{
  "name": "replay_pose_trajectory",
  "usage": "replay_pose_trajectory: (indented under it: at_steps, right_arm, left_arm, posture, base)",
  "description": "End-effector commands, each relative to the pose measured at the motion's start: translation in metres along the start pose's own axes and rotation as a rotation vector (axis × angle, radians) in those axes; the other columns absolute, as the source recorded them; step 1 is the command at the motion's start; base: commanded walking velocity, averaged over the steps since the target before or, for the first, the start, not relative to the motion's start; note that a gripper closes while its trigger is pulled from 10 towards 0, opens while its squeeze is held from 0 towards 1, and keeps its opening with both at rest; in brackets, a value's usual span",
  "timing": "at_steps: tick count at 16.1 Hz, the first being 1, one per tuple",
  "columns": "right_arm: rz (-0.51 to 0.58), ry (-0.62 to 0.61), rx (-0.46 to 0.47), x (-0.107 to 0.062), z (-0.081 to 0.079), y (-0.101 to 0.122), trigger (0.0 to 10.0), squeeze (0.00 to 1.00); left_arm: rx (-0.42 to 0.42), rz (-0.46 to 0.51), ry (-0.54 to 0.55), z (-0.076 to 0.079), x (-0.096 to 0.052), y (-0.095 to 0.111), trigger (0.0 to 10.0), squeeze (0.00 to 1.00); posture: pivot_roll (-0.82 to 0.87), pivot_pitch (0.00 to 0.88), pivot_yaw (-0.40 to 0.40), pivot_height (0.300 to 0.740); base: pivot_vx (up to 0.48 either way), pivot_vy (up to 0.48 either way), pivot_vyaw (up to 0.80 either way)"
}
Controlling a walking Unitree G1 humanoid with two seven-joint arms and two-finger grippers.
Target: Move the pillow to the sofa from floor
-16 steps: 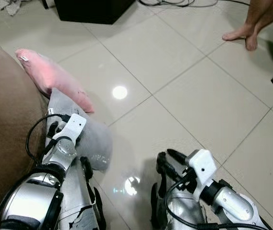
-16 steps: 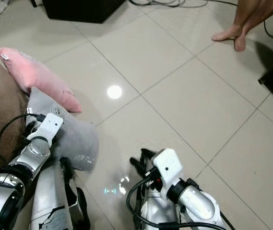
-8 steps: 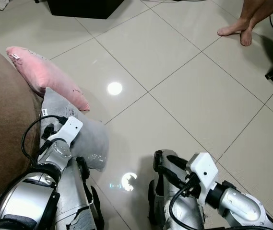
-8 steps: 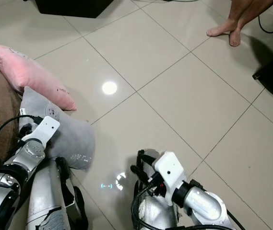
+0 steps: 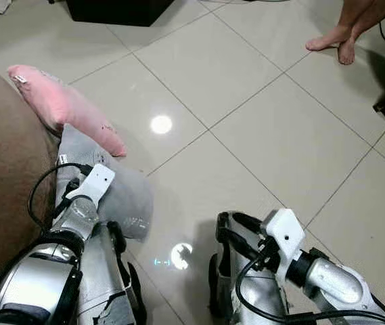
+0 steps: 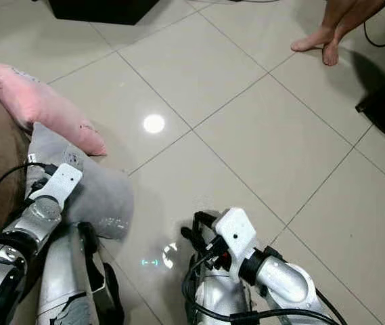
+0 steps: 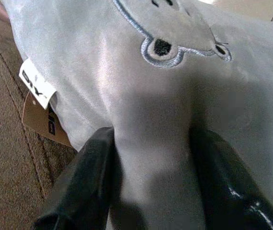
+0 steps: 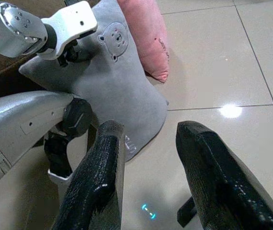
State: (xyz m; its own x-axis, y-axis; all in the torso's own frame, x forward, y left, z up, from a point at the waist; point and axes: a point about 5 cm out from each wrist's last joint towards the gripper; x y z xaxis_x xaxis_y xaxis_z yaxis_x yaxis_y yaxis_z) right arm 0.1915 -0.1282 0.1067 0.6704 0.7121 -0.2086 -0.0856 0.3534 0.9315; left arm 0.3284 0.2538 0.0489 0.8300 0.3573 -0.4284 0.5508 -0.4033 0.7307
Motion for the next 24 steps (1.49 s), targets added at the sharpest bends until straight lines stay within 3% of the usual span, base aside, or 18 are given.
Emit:
replay_pose_trajectory:
  at_steps: [1,6,13,20,23,24]
  right_arm:
    - [-0.019,0.018,0.015,-0.002,-0.004,-0.005,10.0,0.00]
    - [0.000,0.007,0.009,-0.001,0.004,-0.004,10.0,0.00]
    - [0.030,-0.020,0.005,0.010,0.014,-0.006,10.0,0.00]
    - [0.061,-0.060,0.030,0.015,0.011,-0.006,10.0,0.00]
    - [0.048,-0.079,0.023,0.012,0.010,-0.011,10.0,0.00]
    - [0.039,-0.121,0.029,0.008,0.009,-0.015,10.0,0.00]
  left_arm:
    - [0.000,-0.062,-0.007,-0.002,-0.001,-0.014,0.0,0.00]
    - [0.002,-0.053,-0.062,0.013,-0.003,-0.010,0.0,0.00]
    - [-0.011,-0.055,-0.073,0.014,-0.003,-0.010,0.0,0.00]
    - [0.014,-0.046,-0.090,0.012,-0.003,-0.015,0.0,0.00]
    - [-0.039,0.005,-0.135,0.018,-0.003,-0.003,0.0,0.00]
    - [-0.146,0.125,-0.266,0.039,-0.008,0.022,0.0,0.00]
  posture:
    - [-0.22,0.333,-0.137,0.545]
    - [-0.19,0.312,-0.104,0.545]
    - [-0.14,0.274,-0.109,0.545]
    - [-0.11,0.253,-0.086,0.545]
    - [-0.11,0.219,-0.062,0.545]
    - [-0.11,0.186,-0.045,0.545]
  base:
    - [0.000,0.000,0.00]
    - [0.000,0.000,0.00]
    - [0.000,0.000,0.00]
    - [0.000,0.000,0.00]
    - [0.000,0.000,0.00]
    - [0.000,0.000,0.00]
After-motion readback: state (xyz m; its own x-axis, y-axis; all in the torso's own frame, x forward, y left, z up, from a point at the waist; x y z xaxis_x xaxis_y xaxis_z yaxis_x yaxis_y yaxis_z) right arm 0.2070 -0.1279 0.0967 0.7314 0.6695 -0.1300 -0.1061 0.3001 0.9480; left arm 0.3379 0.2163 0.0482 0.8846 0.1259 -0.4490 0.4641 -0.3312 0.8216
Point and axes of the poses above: a point about 5 cm out from each wrist's last joint towards the gripper, its own x axis pointing out of the wrist towards the gripper, its own y axis along the axis of the wrist's last joint, z = x × y, and after that the axes turned 15 degrees about -x, right-handed
